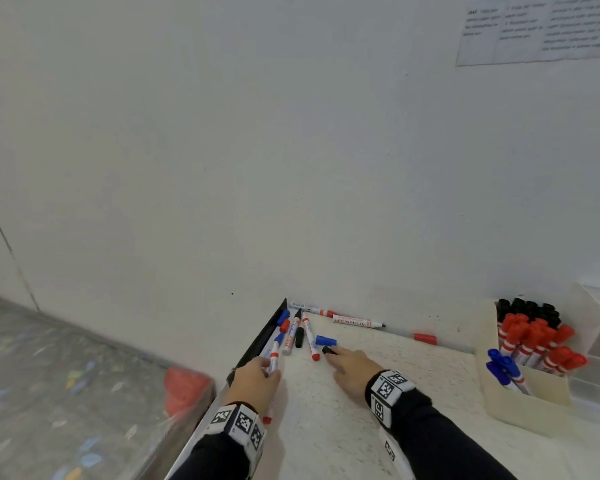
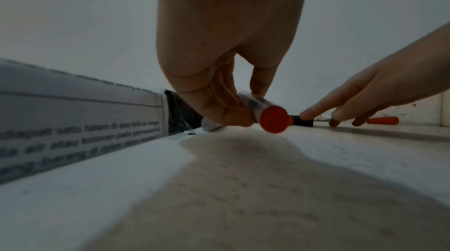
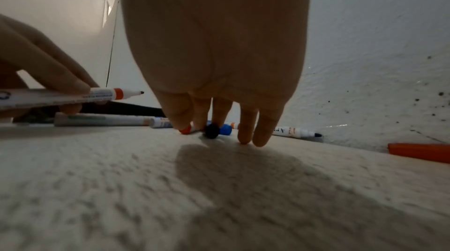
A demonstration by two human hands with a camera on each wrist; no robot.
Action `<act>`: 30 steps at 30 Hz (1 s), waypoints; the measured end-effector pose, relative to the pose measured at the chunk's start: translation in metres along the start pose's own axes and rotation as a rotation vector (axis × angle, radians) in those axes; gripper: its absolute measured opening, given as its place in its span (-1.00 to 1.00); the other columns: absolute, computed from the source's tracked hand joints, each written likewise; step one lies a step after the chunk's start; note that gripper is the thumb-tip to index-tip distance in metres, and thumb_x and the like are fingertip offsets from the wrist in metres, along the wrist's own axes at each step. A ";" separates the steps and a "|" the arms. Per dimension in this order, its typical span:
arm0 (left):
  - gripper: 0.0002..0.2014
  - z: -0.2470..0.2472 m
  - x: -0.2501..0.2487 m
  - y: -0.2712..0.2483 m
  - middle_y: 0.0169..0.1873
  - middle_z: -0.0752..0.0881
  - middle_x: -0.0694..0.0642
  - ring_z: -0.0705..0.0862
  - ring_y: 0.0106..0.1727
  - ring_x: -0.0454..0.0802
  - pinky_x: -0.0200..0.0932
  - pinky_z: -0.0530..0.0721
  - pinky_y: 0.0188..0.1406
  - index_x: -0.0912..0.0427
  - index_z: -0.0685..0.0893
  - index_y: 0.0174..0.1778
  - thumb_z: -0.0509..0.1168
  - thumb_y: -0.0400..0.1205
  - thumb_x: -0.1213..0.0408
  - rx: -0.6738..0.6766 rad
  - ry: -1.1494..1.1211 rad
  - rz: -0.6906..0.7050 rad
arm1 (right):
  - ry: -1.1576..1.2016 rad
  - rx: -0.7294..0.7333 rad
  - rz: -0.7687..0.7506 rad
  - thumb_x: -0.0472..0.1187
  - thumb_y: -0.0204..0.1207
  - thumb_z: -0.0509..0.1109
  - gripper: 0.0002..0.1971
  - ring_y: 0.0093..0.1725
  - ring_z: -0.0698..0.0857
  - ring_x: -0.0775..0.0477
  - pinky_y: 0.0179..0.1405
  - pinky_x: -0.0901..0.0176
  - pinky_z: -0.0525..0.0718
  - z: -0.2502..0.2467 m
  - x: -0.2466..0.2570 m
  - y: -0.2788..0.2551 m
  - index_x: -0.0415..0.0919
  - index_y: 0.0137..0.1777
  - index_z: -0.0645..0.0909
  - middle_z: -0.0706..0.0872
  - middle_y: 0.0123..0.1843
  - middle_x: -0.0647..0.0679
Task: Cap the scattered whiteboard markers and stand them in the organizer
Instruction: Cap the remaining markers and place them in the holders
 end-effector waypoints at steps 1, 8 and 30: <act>-0.68 0.002 -0.001 0.002 -0.19 0.57 -0.11 0.55 -0.30 -0.29 -0.45 0.44 -0.41 0.08 0.51 0.33 0.20 0.66 0.15 -0.009 0.000 0.006 | -0.025 -0.022 0.031 -0.19 0.67 0.01 -0.48 0.57 0.20 -0.17 0.56 -0.05 0.25 -0.002 -0.005 0.002 -0.01 0.63 0.08 0.06 0.67 0.08; -0.62 0.018 -0.009 0.013 -0.22 0.57 -0.06 0.59 -0.29 -0.22 -0.44 0.52 -0.39 0.10 0.43 0.44 0.16 0.69 0.18 -0.017 -0.006 0.006 | -0.061 -0.153 0.077 -0.22 0.65 0.02 -0.49 0.39 0.41 -0.13 0.31 0.01 0.52 -0.016 -0.040 0.005 0.21 0.56 0.19 0.37 0.52 -0.01; -0.66 0.022 0.006 0.023 -0.12 0.60 0.05 0.58 -0.21 -0.10 -0.25 0.56 -0.17 0.25 0.55 0.24 0.04 0.73 0.13 -0.082 -0.018 -0.037 | -0.117 -0.051 -0.133 -0.37 0.60 0.13 -0.32 0.61 0.08 -0.31 0.51 -0.23 0.28 -0.016 0.073 0.082 0.09 0.63 -0.01 -0.03 0.68 0.04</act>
Point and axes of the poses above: each hand's wrist, its own y-axis towards the middle knuckle, its own z-axis out of the palm, x = y × z, the point moved 9 cm from there along y, towards the middle knuckle
